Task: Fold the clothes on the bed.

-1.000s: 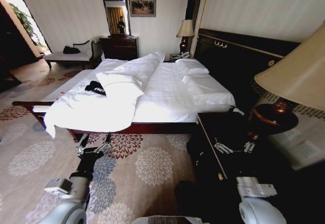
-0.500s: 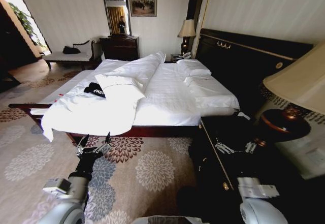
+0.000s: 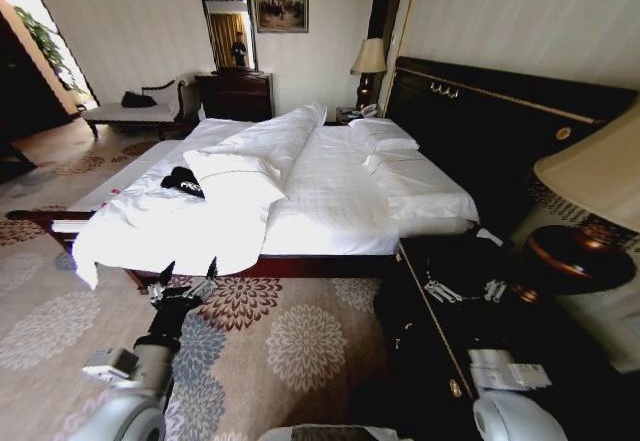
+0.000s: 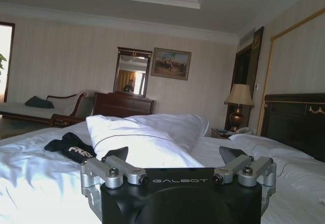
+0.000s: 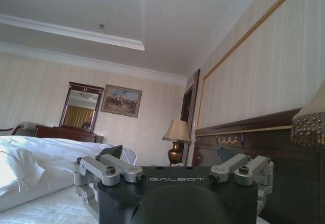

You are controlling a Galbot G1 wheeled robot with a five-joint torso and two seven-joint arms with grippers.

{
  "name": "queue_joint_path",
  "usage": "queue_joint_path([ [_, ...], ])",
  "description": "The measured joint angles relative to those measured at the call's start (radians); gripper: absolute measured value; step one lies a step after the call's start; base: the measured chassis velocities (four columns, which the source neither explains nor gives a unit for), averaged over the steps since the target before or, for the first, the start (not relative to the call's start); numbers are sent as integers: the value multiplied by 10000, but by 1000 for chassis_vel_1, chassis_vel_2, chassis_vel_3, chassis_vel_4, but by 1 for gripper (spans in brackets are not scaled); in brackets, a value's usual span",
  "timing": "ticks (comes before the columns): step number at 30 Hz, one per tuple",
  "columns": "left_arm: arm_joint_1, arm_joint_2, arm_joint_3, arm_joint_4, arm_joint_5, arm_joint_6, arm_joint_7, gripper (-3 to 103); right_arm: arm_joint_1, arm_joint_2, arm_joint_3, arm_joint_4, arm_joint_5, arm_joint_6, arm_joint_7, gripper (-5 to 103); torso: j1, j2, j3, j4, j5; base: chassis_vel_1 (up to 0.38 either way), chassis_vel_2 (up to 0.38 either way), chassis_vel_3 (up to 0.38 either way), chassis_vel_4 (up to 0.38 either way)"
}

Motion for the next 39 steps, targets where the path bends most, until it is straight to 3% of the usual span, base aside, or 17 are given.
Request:
queue_joint_path([
  [39, -46, 8, 19, 0, 19, -113, -5, 100, 41, 171, 39, -47, 100, 12, 26, 100, -1, 1, 0, 0, 0, -109, 107, 104, -107],
])
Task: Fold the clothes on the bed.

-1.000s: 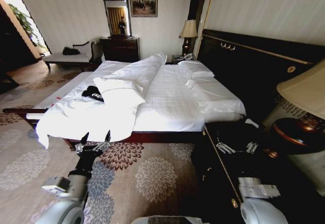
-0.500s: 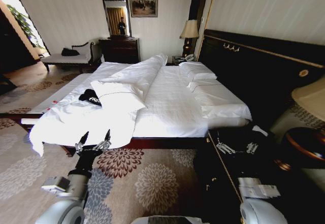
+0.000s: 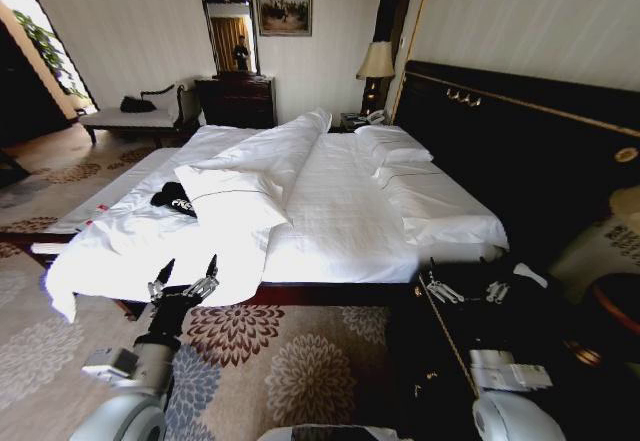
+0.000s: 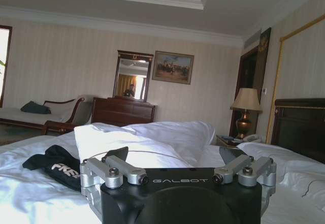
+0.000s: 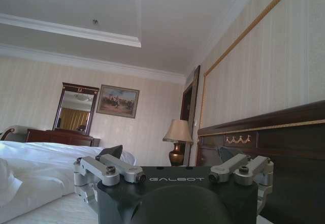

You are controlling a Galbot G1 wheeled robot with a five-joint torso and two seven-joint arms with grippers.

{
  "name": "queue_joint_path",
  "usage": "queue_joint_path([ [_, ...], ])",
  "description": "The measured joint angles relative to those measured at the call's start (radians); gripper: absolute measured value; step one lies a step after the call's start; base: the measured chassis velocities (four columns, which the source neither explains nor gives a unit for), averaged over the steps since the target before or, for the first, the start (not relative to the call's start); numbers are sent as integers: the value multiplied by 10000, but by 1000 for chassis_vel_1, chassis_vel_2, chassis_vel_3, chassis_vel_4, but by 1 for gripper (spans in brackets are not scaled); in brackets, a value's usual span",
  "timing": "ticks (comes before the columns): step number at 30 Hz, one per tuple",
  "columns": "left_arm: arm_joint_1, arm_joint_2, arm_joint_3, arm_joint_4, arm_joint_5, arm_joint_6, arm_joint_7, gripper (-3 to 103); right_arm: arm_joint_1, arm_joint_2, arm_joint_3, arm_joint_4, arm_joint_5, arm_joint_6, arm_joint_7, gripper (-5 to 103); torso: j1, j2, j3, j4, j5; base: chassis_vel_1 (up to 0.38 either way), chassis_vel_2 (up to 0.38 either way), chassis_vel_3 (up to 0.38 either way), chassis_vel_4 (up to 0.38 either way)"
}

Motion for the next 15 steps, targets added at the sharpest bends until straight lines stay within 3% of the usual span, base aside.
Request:
queue_joint_path([
  [15, -12, 0, -2, 0, 12, -45, 0, 100, -9, 56, -21, 8, -44, 18, 0, 100, 3, -1, 1, 0, 0, -120, 127, 116, -125],
])
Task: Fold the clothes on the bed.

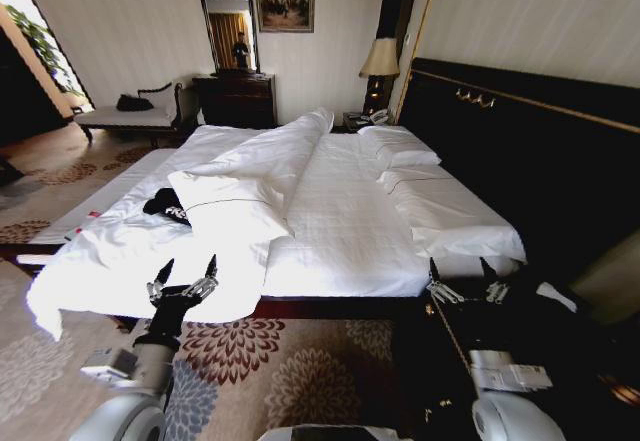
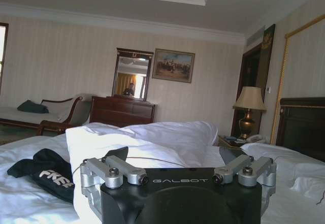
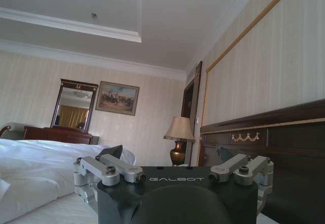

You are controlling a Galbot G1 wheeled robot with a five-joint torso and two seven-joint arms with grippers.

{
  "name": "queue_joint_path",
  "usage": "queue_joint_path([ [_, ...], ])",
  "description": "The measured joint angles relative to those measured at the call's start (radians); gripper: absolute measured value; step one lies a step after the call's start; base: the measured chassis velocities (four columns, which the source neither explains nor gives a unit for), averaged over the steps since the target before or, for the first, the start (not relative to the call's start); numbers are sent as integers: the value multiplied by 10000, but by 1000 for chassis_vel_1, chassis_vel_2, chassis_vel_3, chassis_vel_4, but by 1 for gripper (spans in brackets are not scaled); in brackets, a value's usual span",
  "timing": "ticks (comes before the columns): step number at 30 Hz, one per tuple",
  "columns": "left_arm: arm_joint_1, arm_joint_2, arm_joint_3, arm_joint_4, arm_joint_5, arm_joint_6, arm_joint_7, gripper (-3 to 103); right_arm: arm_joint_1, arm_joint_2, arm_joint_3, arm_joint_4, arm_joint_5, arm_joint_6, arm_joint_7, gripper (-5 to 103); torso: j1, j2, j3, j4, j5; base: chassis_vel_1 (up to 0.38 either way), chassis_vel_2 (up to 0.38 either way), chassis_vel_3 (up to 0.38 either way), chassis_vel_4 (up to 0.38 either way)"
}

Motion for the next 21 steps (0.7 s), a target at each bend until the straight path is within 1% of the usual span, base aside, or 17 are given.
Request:
queue_joint_path([
  [11, -17, -5, 4, 0, 7, -1, 1, 100, 21, 25, -14, -46, 1, 4, 19, 100, -1, 1, 0, 0, 1, -115, 103, 108, -94],
  [21, -26, 0, 12, 0, 12, -15, 9, 100, 5, 43, -32, -57, -26, 18, 34, 100, -1, 0, 0, 1, 1, -114, 132, 126, -127],
])
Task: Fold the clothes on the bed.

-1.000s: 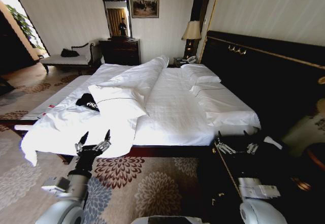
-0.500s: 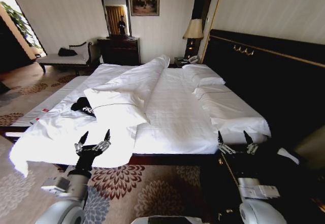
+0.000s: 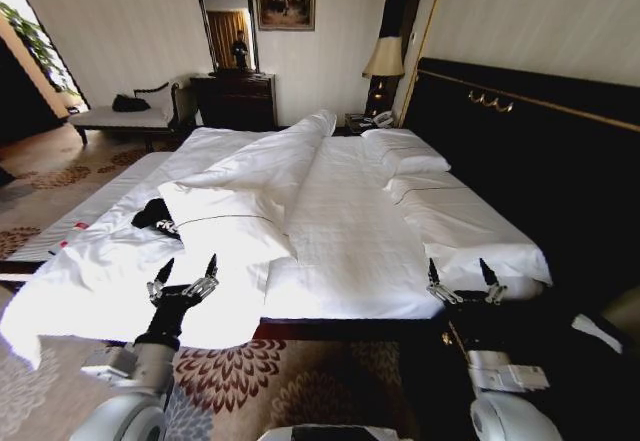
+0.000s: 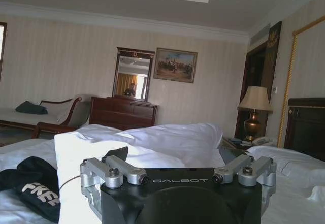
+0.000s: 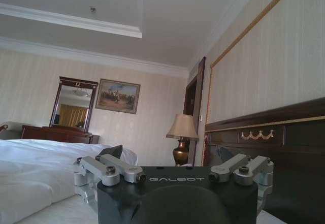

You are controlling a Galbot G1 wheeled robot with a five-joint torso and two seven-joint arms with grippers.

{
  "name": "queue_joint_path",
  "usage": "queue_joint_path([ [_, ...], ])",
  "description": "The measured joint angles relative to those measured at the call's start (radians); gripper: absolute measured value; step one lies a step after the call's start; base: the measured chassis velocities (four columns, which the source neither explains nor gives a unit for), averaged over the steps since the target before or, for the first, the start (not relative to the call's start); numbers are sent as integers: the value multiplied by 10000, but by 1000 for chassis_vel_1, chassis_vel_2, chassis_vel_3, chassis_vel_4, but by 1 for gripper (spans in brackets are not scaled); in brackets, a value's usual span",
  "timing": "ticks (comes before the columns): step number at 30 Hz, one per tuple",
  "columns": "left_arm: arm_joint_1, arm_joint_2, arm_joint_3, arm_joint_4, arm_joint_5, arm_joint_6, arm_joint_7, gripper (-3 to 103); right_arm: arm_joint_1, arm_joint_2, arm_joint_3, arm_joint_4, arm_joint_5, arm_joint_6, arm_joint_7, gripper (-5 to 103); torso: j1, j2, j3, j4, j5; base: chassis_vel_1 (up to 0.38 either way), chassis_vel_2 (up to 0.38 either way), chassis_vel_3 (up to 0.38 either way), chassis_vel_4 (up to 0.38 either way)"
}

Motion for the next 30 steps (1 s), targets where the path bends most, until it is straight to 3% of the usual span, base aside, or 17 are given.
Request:
queue_joint_path([
  [30, -88, 101, -2, 0, -5, -12, 9, 100, 156, -27, -75, -258, 23, 245, -162, 100, -3, 2, -2, -1, 0, -88, 88, 87, -86],
])
